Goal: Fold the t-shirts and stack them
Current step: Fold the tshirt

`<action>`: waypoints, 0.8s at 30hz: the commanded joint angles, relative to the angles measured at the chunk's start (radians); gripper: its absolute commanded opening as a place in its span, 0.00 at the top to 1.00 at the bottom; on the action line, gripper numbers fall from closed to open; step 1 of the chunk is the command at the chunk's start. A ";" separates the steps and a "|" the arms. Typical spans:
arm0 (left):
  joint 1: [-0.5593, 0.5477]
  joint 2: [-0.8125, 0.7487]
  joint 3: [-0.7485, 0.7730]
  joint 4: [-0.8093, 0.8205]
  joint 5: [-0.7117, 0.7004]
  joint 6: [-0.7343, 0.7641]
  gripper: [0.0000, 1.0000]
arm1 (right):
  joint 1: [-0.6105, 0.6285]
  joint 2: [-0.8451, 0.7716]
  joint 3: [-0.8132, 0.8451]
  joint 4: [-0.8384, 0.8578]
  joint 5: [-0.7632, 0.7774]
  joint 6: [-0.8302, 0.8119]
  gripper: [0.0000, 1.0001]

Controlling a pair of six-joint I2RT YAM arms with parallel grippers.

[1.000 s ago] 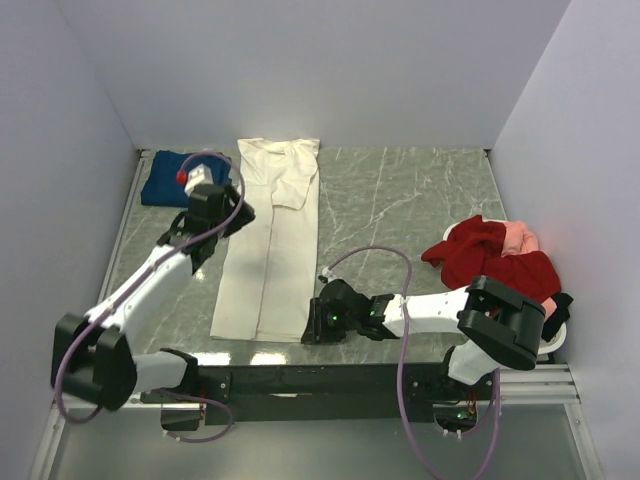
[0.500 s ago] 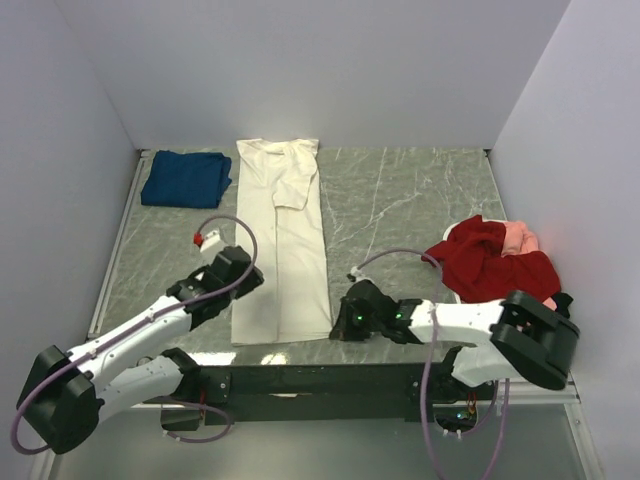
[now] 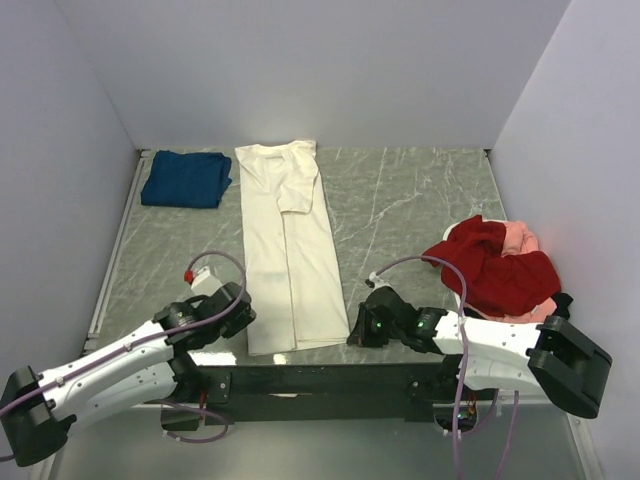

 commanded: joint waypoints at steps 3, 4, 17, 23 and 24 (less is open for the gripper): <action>-0.034 -0.047 -0.023 -0.185 0.034 -0.139 0.58 | -0.003 -0.026 0.003 -0.066 0.012 -0.025 1.00; -0.048 -0.052 -0.031 -0.191 0.040 -0.147 0.58 | -0.003 -0.029 0.003 -0.071 0.012 -0.027 1.00; -0.172 -0.095 -0.167 -0.069 0.114 -0.244 0.63 | -0.006 -0.026 0.051 -0.088 -0.011 -0.047 0.89; -0.209 -0.110 -0.143 -0.095 0.114 -0.255 0.65 | -0.006 -0.069 0.072 -0.121 -0.028 -0.045 0.75; -0.214 -0.116 -0.135 -0.122 0.111 -0.258 0.65 | -0.007 -0.083 0.085 -0.134 -0.018 -0.050 0.73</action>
